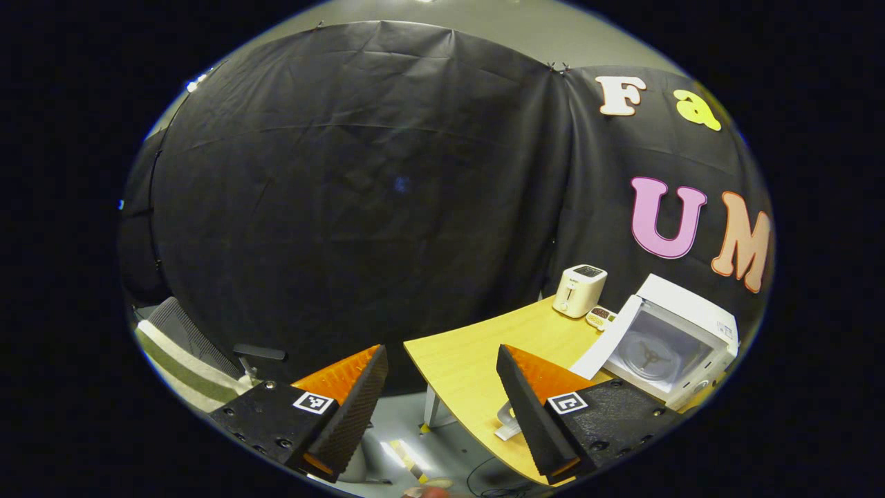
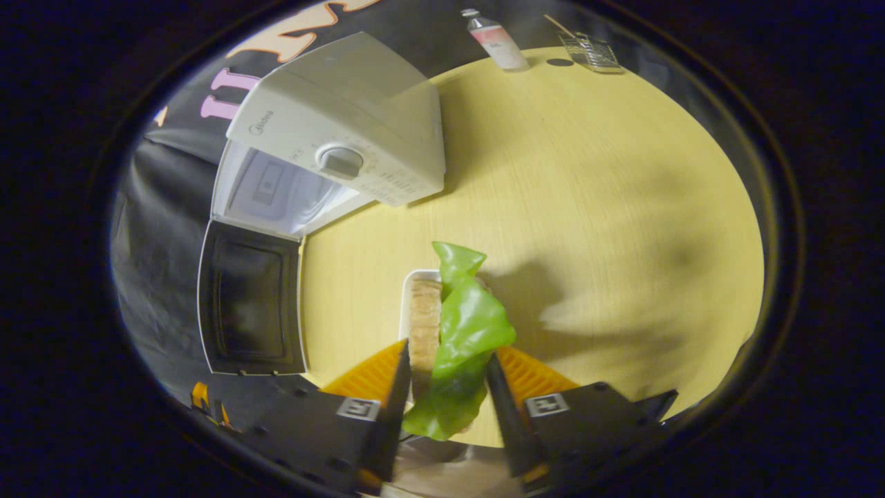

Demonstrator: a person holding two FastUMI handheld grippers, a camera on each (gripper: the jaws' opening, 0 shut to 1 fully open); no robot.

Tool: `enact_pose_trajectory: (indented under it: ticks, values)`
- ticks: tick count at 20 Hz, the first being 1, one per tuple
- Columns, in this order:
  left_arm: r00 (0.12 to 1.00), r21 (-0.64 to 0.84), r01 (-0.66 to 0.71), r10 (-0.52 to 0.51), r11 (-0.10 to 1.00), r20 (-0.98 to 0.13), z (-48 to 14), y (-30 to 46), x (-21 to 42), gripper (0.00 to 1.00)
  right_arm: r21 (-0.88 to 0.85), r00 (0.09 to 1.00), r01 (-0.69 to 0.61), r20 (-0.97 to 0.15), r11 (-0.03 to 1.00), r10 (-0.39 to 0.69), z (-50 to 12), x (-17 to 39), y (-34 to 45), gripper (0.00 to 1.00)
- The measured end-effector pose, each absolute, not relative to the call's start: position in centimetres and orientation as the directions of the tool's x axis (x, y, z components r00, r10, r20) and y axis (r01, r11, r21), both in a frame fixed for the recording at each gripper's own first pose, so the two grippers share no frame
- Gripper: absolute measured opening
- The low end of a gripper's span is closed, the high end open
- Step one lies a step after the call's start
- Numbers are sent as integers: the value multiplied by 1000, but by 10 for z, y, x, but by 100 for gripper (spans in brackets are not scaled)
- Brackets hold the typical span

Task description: Open the microwave oven with the left hand, put the food in, and close the microwave oven.

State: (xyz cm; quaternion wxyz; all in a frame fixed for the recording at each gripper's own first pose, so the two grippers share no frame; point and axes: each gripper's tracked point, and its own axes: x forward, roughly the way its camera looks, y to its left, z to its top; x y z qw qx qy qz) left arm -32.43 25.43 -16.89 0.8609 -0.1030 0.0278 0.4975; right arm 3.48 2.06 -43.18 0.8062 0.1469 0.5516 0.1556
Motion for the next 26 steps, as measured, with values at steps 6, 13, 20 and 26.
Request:
enact_pose_trajectory:
  ticks: [6,13,20,26]
  values:
    - [552,-127,-834,821,538,-149,-177,255,-320,94,412,369,-94,-831,906,416,-425,26,27,46]
    - [659,-95,-749,726,655,-195,-189,299,-261,96,530,532,14,-722,848,442,-374,21,56,40]
    - [769,-105,-623,581,776,-268,-216,327,-211,96,714,698,37,-519,699,493,-311,11,128,40]
    - [828,-107,-531,487,841,-279,-219,336,-186,96,791,764,-16,-385,611,519,-310,12,224,46]
